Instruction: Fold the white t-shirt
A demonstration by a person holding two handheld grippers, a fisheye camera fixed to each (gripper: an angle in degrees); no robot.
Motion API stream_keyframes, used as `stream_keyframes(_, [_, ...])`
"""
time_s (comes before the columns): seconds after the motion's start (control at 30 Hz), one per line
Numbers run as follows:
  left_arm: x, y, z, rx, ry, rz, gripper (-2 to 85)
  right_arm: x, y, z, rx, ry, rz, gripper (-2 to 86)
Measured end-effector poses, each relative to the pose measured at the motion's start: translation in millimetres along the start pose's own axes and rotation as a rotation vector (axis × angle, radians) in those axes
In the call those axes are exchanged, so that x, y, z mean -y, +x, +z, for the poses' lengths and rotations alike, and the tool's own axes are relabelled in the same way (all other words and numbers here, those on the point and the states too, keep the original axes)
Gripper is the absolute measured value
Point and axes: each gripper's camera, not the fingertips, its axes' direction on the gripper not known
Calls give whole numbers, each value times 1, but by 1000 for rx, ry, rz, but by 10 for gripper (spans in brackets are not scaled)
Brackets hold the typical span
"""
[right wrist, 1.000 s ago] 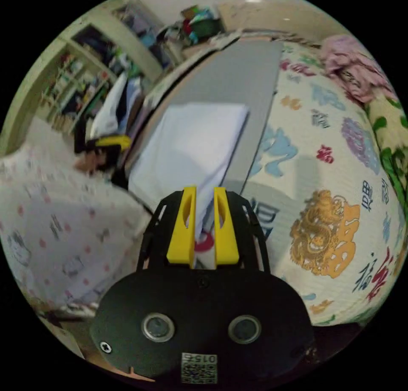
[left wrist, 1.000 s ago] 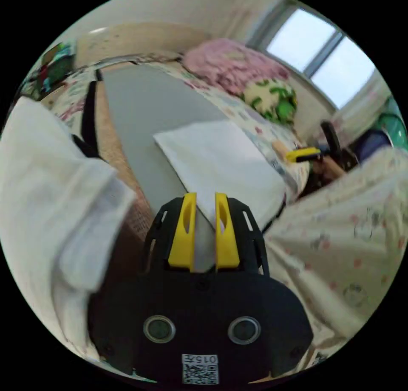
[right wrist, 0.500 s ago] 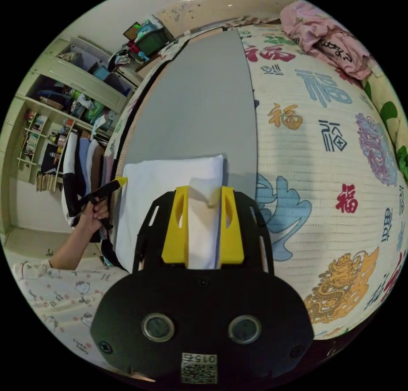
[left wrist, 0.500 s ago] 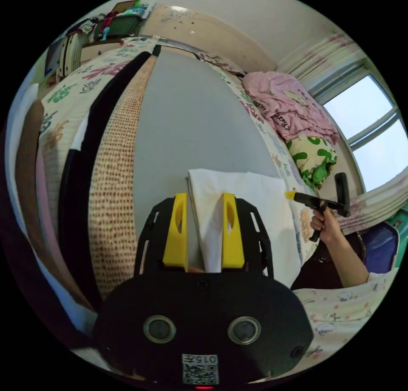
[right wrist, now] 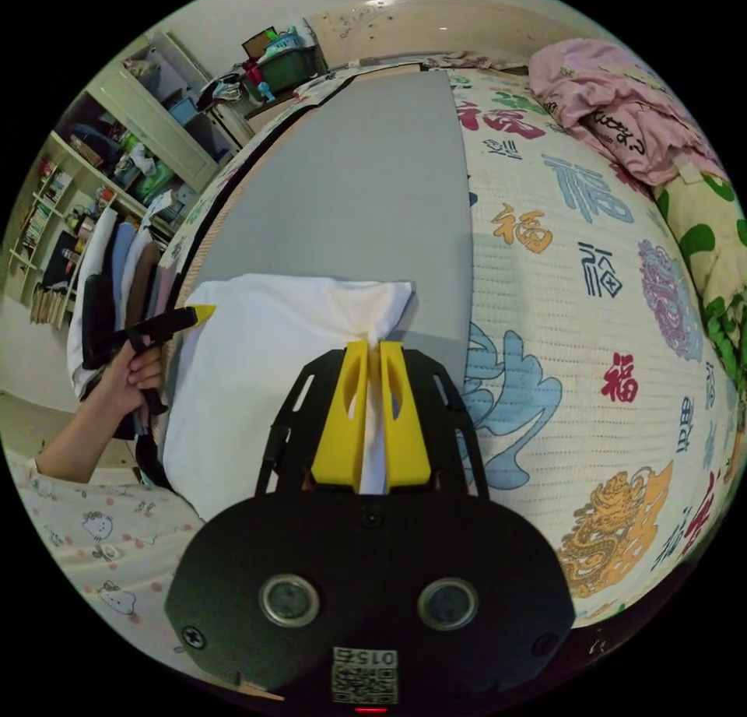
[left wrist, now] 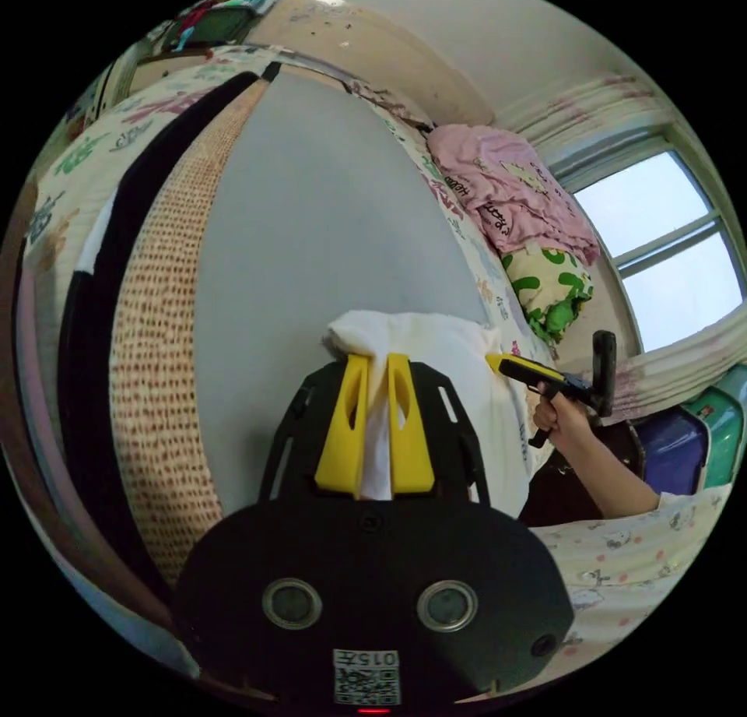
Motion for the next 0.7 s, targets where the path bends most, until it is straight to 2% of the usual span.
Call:
stream_keyframes(0.1, [-21, 28, -65, -4, 114, 103, 14, -29, 77, 9, 106, 75, 34, 13])
stream_keyframes(0.27, [-80, 67, -214, -21, 346, 205, 13, -96, 172, -16, 249, 257, -111, 8])
stream_keyframes(0.5, [-159, 113, -435, -81, 712, 328, 14, -171, 277, -28, 397, 490, -474, 7])
stream_keyframes(0.6, [-196, 134, -543, -6, 862, 357, 14, -176, 288, -9, 450, 557, -690, 7])
stream_keyframes(0.7, [-241, 157, -654, 145, 1019, 368, 15, -172, 284, 28, 565, 600, -918, 7])
